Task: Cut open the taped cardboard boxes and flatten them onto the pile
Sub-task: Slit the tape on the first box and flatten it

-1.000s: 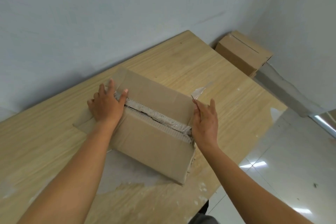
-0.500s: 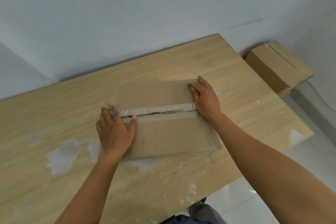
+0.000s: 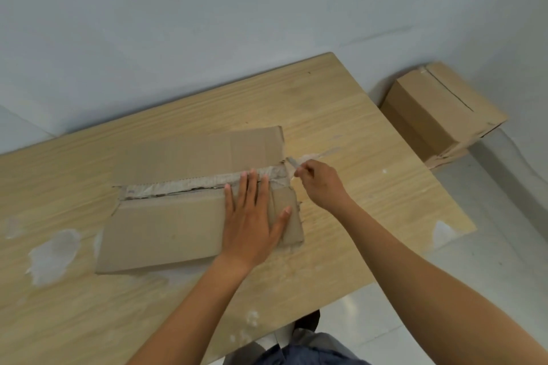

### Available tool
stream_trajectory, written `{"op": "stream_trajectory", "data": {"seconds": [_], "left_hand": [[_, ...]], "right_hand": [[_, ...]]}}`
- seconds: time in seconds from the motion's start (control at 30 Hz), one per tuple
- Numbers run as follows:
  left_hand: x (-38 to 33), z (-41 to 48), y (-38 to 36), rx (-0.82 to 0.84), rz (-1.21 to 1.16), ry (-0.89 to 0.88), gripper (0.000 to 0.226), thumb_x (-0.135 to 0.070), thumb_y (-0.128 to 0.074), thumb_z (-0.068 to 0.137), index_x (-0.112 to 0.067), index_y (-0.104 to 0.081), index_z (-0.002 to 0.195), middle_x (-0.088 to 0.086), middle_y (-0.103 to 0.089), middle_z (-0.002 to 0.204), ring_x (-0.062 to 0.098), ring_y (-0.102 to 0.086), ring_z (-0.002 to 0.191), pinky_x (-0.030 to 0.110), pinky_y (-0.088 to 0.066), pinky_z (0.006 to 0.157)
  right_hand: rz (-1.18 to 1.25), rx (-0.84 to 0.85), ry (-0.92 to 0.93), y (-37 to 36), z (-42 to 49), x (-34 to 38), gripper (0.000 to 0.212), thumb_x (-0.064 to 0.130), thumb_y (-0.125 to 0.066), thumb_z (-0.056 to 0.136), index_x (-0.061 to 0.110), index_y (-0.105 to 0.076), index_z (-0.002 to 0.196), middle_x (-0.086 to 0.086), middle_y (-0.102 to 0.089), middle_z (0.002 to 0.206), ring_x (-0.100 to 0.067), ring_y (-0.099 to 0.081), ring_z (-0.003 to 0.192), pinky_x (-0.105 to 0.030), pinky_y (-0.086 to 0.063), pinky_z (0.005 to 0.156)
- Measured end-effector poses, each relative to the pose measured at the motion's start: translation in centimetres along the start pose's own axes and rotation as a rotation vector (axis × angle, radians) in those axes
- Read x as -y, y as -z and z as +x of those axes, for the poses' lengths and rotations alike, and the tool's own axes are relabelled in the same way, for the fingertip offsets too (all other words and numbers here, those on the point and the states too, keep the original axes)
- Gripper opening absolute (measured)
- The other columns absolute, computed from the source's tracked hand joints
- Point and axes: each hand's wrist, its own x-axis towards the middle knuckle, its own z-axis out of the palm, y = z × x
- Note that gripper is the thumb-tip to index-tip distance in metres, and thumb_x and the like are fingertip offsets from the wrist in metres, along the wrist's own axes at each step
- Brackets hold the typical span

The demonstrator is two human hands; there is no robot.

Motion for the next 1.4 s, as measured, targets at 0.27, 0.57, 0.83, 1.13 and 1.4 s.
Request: {"op": "stream_trajectory", "data": {"seconds": [0.27, 0.57, 0.83, 1.13, 1.4], "left_hand": [[-0.3, 0.1, -0.1, -0.037, -0.019, 0.008, 0.077, -0.065, -0.012, 0.093, -0.018, -0.009, 0.154, 0.003, 0.000, 0.161, 0.013, 0.012, 0.147, 0.042, 0.009, 0.119], [-0.1, 0.2, -0.4, -0.079, -0.067, 0.016, 0.071, -0.060, -0.017, 0.095, -0.019, -0.016, 0.153, 0.002, -0.009, 0.161, 0.011, 0.005, 0.148, 0.041, 0.005, 0.120], [-0.2, 0.3, -0.5, -0.081, -0.073, 0.026, 0.069, -0.057, -0.020, 0.095, -0.020, -0.015, 0.152, 0.001, -0.008, 0.161, 0.010, 0.006, 0.148, 0.041, 0.004, 0.120], [-0.2, 0.3, -0.6, -0.091, -0.065, 0.029, 0.067, -0.054, -0.018, 0.095, -0.019, -0.015, 0.152, 0.002, -0.008, 0.160, 0.011, 0.006, 0.148, 0.040, 0.005, 0.120], [-0.5, 0.3, -0.8, -0.124, -0.068, 0.047, 0.064, -0.046, -0.019, 0.094, -0.016, -0.023, 0.151, 0.004, -0.012, 0.159, 0.017, 0.001, 0.148, 0.042, 0.003, 0.121]], "right_hand": [[0.100, 0.066, 0.062, 1.0, -0.6, 0.2, 0.026, 0.025, -0.044, 0.100, 0.019, -0.061, 0.082, 0.007, -0.052, 0.060, -0.014, -0.050, 0.058, -0.030, -0.039, 0.057], [0.064, 0.047, 0.060, 1.0, 0.0, 0.4, 0.028, 0.022, -0.042, 0.100, 0.012, -0.062, 0.084, 0.008, -0.050, 0.058, -0.007, -0.041, 0.046, -0.020, -0.027, 0.044], [0.210, 0.055, 0.020, 0.3, -0.4, 0.1, 0.028, 0.019, -0.042, 0.098, 0.015, -0.061, 0.078, 0.004, -0.058, 0.067, -0.013, -0.046, 0.054, -0.015, -0.034, 0.047], [0.273, 0.163, 0.068, 1.3, -0.8, 0.3, 0.033, 0.018, -0.044, 0.097, 0.020, -0.054, 0.066, 0.002, -0.047, 0.059, -0.009, -0.039, 0.051, -0.021, -0.033, 0.051], [0.302, 0.334, 0.063, 3.0, -3.2, -1.0, 0.032, 0.013, -0.044, 0.097, 0.013, -0.055, 0.066, 0.002, -0.043, 0.057, -0.002, -0.030, 0.036, -0.012, -0.026, 0.038]]}}
